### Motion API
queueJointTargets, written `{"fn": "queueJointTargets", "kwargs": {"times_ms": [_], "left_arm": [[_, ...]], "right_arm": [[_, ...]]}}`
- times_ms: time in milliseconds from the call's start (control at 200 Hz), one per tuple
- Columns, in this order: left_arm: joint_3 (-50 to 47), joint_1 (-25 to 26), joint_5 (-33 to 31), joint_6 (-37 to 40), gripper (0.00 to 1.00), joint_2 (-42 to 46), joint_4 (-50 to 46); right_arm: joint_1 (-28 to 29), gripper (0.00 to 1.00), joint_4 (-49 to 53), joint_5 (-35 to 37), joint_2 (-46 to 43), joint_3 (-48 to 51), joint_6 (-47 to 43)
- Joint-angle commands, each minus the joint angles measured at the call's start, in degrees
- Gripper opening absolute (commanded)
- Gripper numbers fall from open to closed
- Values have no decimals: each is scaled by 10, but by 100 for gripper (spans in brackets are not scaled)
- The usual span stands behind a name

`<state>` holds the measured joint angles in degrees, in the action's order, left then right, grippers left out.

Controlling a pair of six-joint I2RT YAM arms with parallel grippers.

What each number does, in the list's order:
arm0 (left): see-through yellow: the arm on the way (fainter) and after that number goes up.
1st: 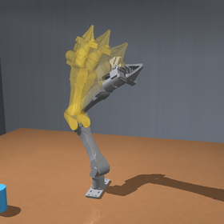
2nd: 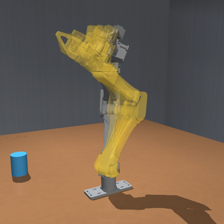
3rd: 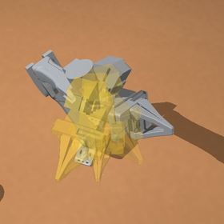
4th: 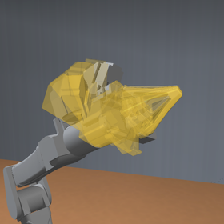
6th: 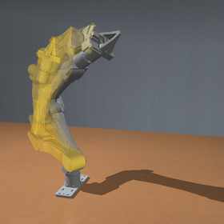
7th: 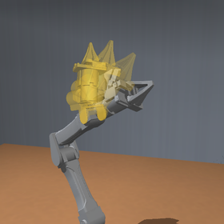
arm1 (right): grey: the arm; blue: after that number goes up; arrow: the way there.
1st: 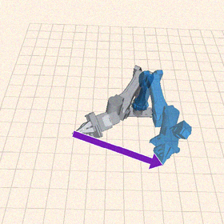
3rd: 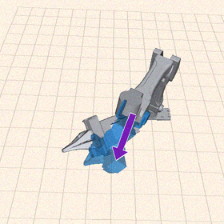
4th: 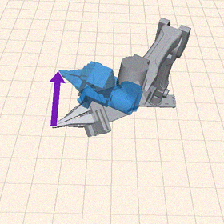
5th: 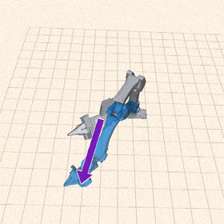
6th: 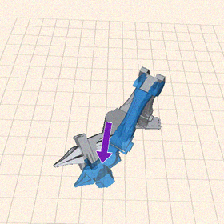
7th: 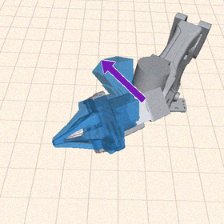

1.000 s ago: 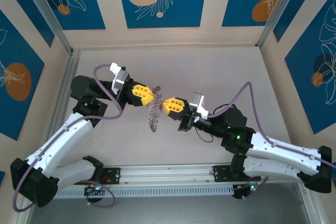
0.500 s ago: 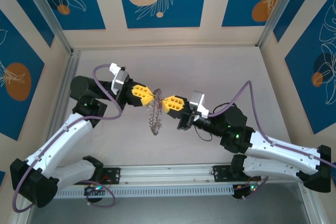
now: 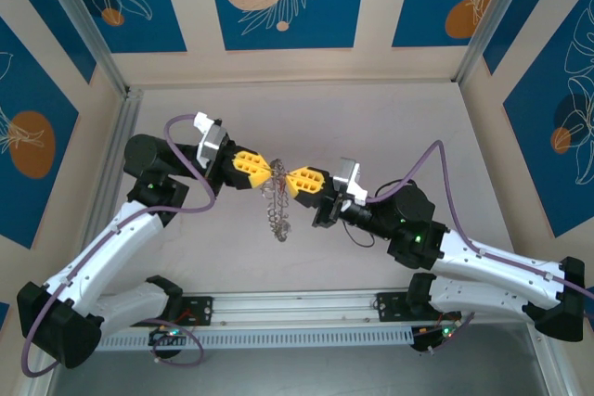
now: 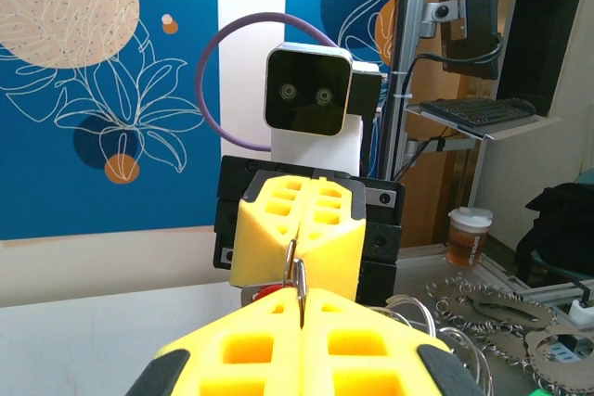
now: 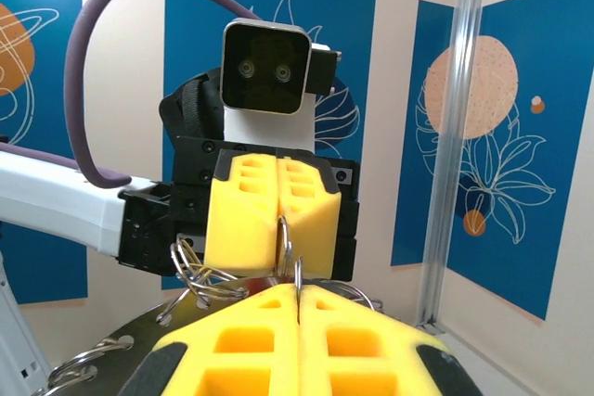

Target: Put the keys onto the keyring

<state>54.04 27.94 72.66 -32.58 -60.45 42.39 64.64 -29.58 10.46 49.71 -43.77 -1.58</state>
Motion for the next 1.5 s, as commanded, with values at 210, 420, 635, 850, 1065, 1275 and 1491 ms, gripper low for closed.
{"fn": "queueJointTargets", "kwargs": {"times_ms": [210, 420, 635, 850, 1065, 1275, 1491], "left_arm": [[0, -7, 2, 15, 0, 16, 8], [0, -7, 2, 16, 0, 17, 6], [0, -7, 2, 18, 0, 18, 3], [1, -7, 0, 20, 0, 19, 0], [0, -7, 0, 21, 0, 19, -1], [0, -7, 0, 22, 0, 20, -3], [0, -7, -1, 23, 0, 21, -5]], "right_arm": [[-3, 0, -20, -3, -13, -13, 12], [-2, 0, -18, -3, -14, -12, 14], [-3, 0, -16, -8, -13, -12, 16], [-3, 0, -16, -12, -8, -14, 20], [-4, 0, -16, -18, -4, -17, 24], [-5, 0, -15, -22, -1, -20, 27], [-7, 0, -14, -22, 3, -20, 29]]}}
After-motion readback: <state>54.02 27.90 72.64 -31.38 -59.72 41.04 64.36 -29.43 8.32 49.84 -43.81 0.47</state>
